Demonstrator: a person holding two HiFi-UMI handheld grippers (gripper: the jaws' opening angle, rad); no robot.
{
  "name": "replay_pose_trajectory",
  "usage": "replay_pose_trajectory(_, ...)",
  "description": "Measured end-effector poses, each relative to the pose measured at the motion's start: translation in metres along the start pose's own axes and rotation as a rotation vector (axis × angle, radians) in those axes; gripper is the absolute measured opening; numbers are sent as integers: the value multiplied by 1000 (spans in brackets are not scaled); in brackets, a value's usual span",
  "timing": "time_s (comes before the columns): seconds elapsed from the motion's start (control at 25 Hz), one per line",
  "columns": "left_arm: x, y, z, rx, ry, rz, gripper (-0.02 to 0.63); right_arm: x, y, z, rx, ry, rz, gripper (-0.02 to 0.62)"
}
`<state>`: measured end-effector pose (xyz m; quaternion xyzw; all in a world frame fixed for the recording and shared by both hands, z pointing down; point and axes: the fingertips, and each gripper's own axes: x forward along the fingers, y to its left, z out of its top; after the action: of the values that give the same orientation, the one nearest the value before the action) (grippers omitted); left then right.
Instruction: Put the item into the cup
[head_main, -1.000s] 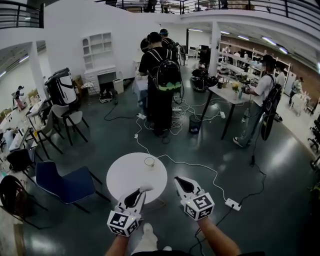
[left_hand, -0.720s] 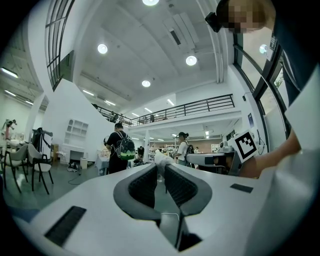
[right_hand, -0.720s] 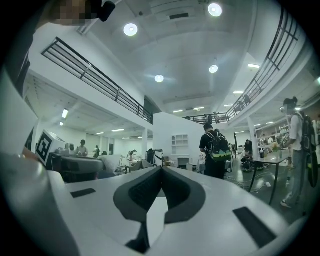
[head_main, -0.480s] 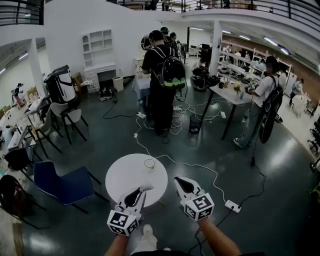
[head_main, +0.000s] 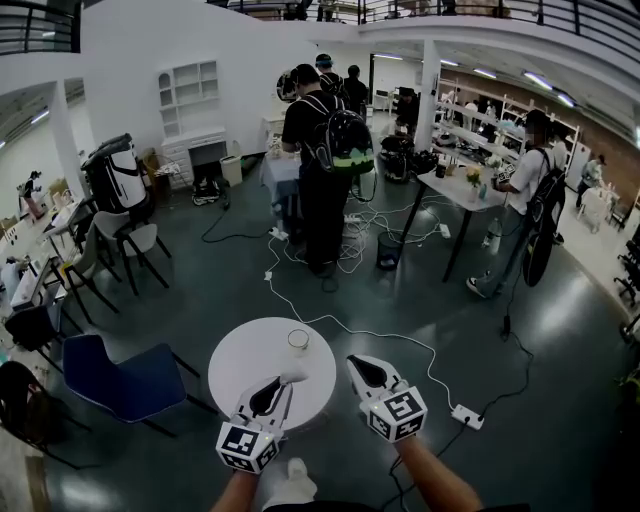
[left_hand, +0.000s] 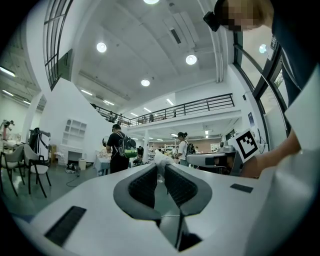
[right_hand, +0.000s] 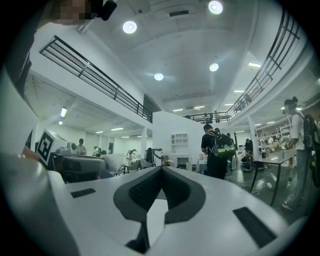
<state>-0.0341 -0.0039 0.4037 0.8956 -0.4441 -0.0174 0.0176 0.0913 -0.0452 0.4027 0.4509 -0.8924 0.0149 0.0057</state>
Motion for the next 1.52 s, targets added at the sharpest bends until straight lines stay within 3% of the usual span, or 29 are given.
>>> replay_pose_trajectory(0.64,94,89,3,-8,7,-31,58,113,-60,8,-1,15,-14,17)
replay_pose_trajectory(1.52,146,229,19,-26,10,-60,58,258,-68,24,2,55,-47,17)
